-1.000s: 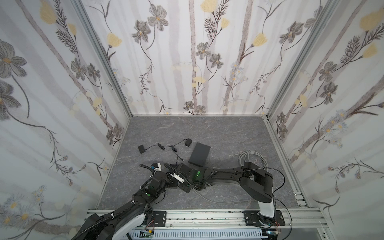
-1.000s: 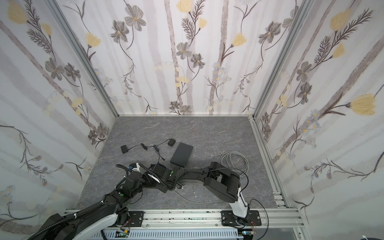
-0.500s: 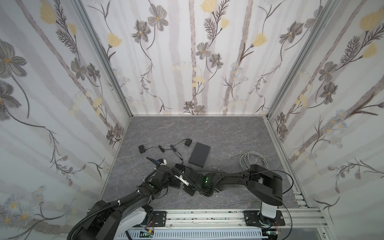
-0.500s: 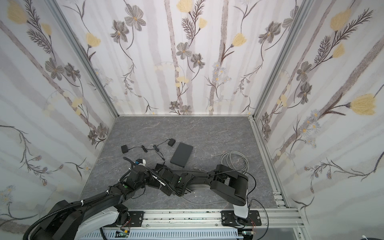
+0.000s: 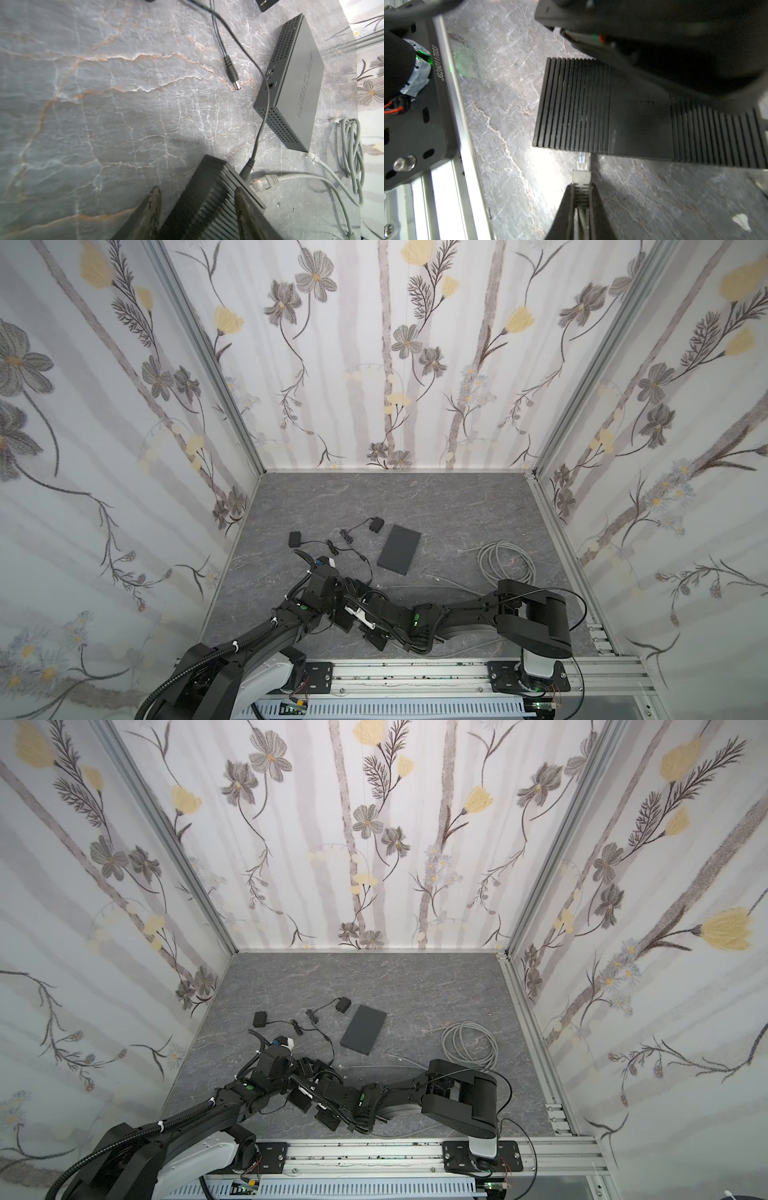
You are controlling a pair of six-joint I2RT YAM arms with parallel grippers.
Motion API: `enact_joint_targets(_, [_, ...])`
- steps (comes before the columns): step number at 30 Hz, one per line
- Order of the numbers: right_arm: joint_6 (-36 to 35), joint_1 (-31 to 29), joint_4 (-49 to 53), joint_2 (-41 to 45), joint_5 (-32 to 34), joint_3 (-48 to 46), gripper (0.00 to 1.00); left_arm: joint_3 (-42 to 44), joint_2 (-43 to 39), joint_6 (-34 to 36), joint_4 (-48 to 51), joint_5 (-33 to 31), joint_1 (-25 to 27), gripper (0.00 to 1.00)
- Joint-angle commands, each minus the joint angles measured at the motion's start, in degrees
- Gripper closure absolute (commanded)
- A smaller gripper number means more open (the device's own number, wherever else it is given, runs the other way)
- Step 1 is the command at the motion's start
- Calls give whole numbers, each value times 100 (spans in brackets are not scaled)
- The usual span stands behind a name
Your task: Insert the plug into the switch port
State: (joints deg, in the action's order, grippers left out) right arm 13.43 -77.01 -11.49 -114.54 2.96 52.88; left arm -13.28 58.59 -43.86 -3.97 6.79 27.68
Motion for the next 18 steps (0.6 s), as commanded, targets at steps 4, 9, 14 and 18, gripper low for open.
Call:
enact_joint_targets(4, [-413, 231, -300, 763, 97, -221, 64, -58, -426, 130, 837, 14, -70, 40])
enact_joint_targets(9, [-899, 1275, 19, 1590, -966, -483, 60, -173, -1106, 336, 1264, -16, -96, 37])
enact_joint_targets(14, [-1798, 2185, 1425, 1162, -1637, 248, 61, -191, -2355, 717, 1383, 235, -96, 35])
enact_joint_targets(18, [-2380, 2321, 2196, 791, -1365, 660, 62, -253, -3274, 1191, 1791, 234, -94, 35])
